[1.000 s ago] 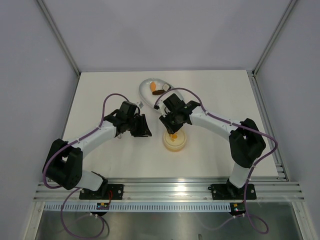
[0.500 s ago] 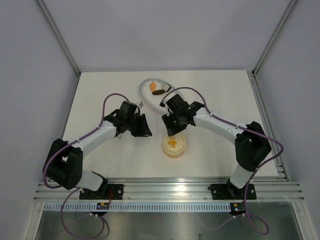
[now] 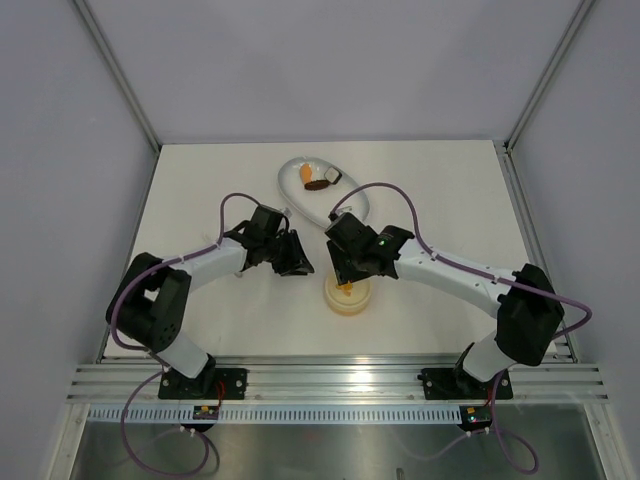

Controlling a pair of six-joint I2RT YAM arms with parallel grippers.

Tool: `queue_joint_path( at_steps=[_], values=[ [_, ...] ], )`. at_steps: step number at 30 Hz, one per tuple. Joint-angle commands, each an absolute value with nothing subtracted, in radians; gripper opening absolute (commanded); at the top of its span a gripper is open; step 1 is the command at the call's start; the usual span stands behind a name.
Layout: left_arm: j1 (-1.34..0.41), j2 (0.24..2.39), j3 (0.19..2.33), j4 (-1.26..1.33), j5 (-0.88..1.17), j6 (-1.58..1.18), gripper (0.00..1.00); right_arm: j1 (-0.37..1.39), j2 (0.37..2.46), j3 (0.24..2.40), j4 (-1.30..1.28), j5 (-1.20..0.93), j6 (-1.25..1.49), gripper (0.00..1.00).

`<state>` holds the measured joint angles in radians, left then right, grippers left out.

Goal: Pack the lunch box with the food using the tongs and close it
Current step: Close the box lid on the packing box.

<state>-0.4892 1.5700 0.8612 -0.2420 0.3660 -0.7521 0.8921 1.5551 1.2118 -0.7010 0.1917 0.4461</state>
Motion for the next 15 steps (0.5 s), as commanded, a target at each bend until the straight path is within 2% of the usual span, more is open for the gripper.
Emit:
queue_joint_path(
  at_steps=[1,8,11,12,15],
  values=[
    [-0.492,1.634,0.882,-0.108,0.414,-0.833,0.27,0.933,1.597,1.258,-0.727,0.324,0.540,0.52],
    [-0.492,1.752,0.931,-0.043,0.463,-0.867,0.26,0.960,1.658,1.266,-0.721,0.330,0.563,0.50],
    [-0.494,1.763,0.930,-0.034,0.477,-0.868,0.26,0.960,1.661,1.253,-0.724,0.342,0.577,0.40],
    [-0.494,1.763,0.928,-0.031,0.476,-0.867,0.26,0.960,1.643,1.246,-0.712,0.345,0.584,0.31],
    [-0.494,1.758,0.925,-0.032,0.474,-0.862,0.26,0.962,1.606,1.213,-0.693,0.342,0.592,0.17]
  ],
)
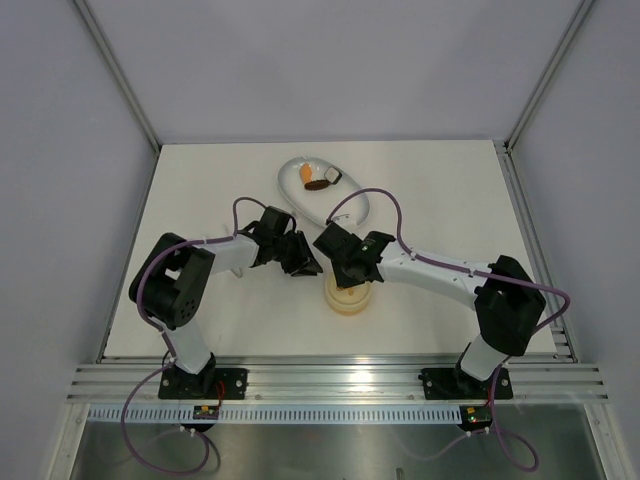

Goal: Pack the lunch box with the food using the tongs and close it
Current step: Close the box lid on the packing box.

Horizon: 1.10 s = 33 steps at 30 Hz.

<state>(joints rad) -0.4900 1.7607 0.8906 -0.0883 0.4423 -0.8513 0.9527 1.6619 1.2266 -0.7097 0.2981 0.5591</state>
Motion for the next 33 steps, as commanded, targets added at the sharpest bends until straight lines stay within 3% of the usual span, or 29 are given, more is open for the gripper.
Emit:
queue_joint_path(
  at_steps=[1,7,33],
  values=[
    [-0.494,1.761,0.927,-0.031,0.476,-0.862,0.26,0.962,1.603,1.210,-0.693,0.336,0.592,0.14],
    [-0.514,1.793,0.968,-0.025,0.486,-0.864,0.26,0.960,1.608,1.193,-0.683,0.304,0.598,0.00],
    [-0.589,1.743,0.810,0.181,0.541,-0.954,0.22,0.920,1.546,1.072,-0.620,0.408,0.822,0.00]
  ],
)
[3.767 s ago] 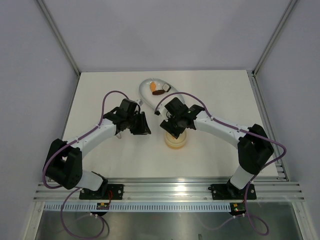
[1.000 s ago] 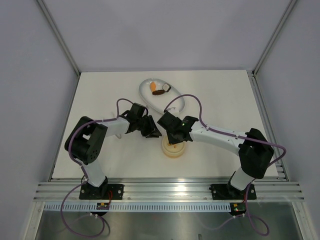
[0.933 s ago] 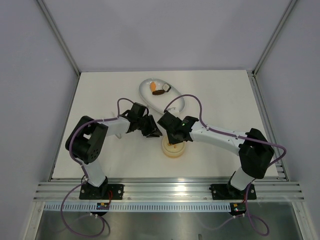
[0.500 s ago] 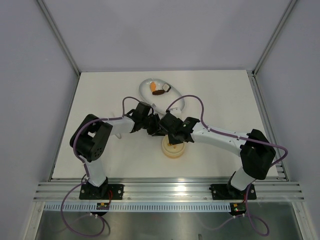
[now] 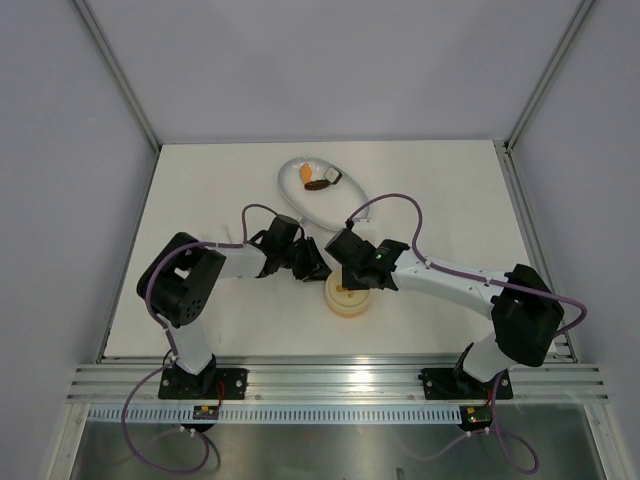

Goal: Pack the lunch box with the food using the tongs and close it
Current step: Close the box lid on the packing box.

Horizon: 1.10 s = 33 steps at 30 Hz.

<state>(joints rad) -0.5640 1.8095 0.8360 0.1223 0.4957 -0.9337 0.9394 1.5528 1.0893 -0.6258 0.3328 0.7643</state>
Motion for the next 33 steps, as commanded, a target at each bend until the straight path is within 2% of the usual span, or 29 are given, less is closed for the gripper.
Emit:
queue_joint_path(
  at_steps=[1,21,26,33],
  values=[
    [-0.592,1.737,0.804,0.183,0.541,-0.957,0.22,0.919,1.549,1.072,-0.620,0.417,0.828,0.00],
    [-0.687,1.730,0.759,0.278,0.568,-0.994,0.20,0.752,1.586,1.081,-0.514,0.382,0.790,0.00],
    [-0.696,1.717,0.778,0.223,0.555,-0.962,0.19,0.736,1.600,1.117,-0.514,0.393,0.782,0.00],
    [-0.643,1.534,0.752,0.011,0.471,-0.838,0.19,0.716,1.569,1.129,-0.531,0.407,0.766,0.01]
  ],
)
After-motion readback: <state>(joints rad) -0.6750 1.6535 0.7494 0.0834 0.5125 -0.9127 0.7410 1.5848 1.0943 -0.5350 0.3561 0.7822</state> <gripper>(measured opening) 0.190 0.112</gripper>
